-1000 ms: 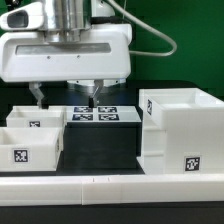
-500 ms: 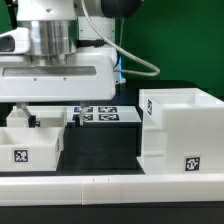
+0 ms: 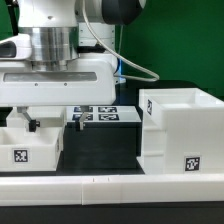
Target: Assemble drawer
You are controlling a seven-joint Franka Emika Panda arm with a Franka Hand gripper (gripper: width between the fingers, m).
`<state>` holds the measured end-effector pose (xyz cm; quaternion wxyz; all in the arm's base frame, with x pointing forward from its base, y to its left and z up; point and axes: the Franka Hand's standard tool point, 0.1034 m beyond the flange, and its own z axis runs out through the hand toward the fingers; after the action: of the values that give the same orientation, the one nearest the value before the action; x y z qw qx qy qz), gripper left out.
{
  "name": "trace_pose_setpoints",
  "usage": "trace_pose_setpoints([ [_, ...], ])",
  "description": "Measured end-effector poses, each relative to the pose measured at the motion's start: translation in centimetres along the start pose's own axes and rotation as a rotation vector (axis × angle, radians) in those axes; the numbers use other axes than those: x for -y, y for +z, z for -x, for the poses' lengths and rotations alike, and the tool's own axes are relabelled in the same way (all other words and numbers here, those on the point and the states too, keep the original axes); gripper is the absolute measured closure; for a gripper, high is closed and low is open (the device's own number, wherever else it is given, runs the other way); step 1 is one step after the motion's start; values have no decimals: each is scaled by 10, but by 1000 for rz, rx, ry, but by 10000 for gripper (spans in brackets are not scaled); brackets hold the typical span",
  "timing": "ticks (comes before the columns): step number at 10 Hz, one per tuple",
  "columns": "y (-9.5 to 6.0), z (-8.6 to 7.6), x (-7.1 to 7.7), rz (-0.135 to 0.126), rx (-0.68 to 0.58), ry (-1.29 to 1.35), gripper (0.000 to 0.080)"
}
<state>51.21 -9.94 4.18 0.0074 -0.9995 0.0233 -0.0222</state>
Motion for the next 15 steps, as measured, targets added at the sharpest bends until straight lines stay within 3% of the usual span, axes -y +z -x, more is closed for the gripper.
trace_pose_setpoints([
  [6, 32, 11, 0, 17, 28, -14, 150],
  [11, 35, 13, 0, 23, 22, -17, 150],
  [12, 35, 13, 0, 23, 22, -17, 279],
  [13, 35, 13, 0, 23, 22, -17, 279],
  [15, 35, 13, 0, 23, 22, -17, 559],
])
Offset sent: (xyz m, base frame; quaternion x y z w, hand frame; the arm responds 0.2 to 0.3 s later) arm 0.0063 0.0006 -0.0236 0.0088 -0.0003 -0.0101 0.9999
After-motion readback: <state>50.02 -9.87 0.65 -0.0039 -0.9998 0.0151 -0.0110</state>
